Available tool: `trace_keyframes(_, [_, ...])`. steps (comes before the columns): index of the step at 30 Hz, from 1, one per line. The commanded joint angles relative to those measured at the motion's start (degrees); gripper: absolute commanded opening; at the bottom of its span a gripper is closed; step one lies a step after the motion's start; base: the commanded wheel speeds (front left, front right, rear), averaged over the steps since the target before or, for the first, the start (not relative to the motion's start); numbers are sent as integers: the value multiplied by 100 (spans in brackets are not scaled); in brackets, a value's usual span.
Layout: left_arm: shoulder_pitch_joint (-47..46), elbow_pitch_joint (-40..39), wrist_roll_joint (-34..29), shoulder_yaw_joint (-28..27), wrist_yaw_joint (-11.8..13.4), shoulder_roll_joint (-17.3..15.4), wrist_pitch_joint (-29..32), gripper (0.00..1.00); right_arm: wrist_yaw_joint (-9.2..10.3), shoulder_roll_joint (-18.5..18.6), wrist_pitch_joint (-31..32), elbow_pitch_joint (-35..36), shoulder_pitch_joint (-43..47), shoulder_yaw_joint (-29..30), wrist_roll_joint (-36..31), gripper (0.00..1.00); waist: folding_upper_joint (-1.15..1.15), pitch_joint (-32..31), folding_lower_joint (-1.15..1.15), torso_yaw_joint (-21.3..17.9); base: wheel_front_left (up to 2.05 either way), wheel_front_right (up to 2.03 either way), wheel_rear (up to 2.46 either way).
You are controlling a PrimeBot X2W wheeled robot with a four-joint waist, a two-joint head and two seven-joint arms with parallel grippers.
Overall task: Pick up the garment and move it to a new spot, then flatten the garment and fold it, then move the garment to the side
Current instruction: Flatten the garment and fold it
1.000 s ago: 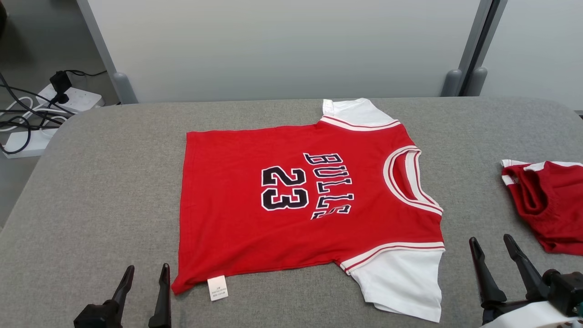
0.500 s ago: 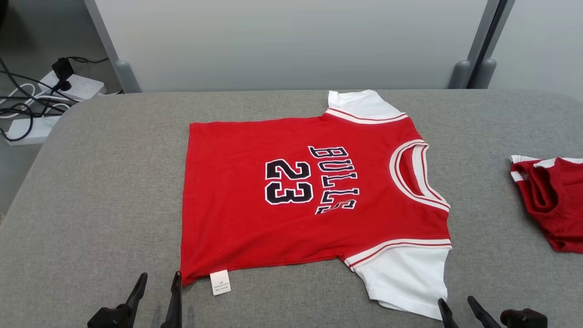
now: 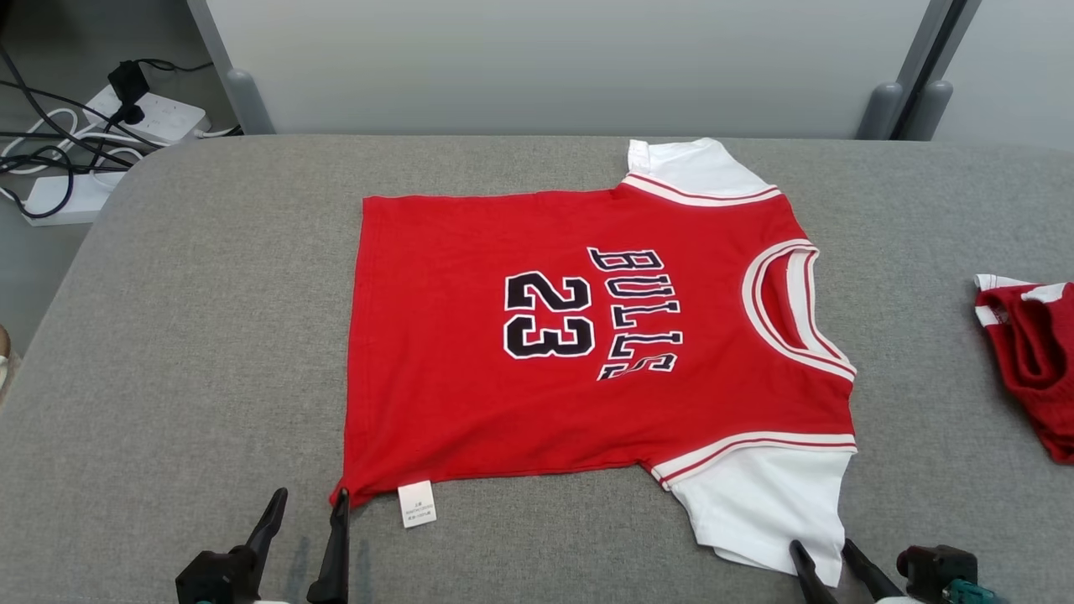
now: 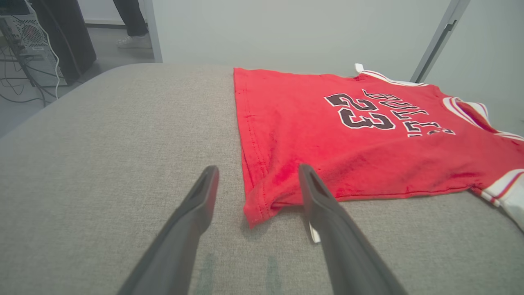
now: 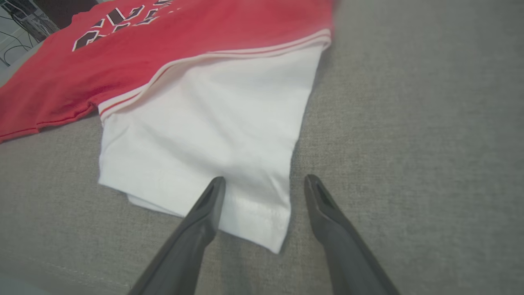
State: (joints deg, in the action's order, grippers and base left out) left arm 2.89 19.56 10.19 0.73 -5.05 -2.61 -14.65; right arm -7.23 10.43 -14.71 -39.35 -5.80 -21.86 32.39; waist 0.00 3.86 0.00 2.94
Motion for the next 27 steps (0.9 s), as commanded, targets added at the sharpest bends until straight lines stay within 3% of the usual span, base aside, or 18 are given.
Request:
trace_keyframes(1, [-270,-95,32,-161,-25,-27,-35,100,-25,51,-29,-60,-144,-254,87,92,0,21,0,6,0,0,0])
trace_keyframes(5, [-295,-66,60,-155,-31,-27,-35,100,-25,174,-29,-186,-221,-599,391,65,0,63,0,-33,0,0,0])
trace_keyframes(6, [-295,-66,60,-155,-31,-27,-35,100,-25,174,-29,-186,-221,-599,391,65,0,63,0,-33,0,0,0])
trace_keyframes(8, [-305,-56,72,-141,-29,-27,-35,100,-25,236,-26,-185,-236,-814,535,46,0,72,0,-58,0,0,0])
trace_keyframes(9, [-311,-50,79,-133,-25,-27,-35,100,-25,272,-26,-174,-249,-915,610,31,0,74,0,-71,0,0,0])
trace_keyframes(10, [-319,-39,88,-123,-24,-27,-35,100,-25,312,-26,-163,-261,-1003,680,5,0,75,0,-85,0,0,0])
trace_keyframes(11, [-328,-30,92,-112,-27,-27,-35,100,-25,356,-26,-147,-273,-1082,749,0,0,77,0,-98,0,0,0])
trace_keyframes(18, [-517,337,159,-171,-85,-27,-35,100,-25,786,-28,85,-323,-1197,975,0,0,126,0,-211,0,0,0])
trace_keyframes(27, [-820,1123,498,-273,-175,-27,-35,100,-25,1005,-29,214,-307,-1221,1026,0,0,184,0,-421,0,0,0])
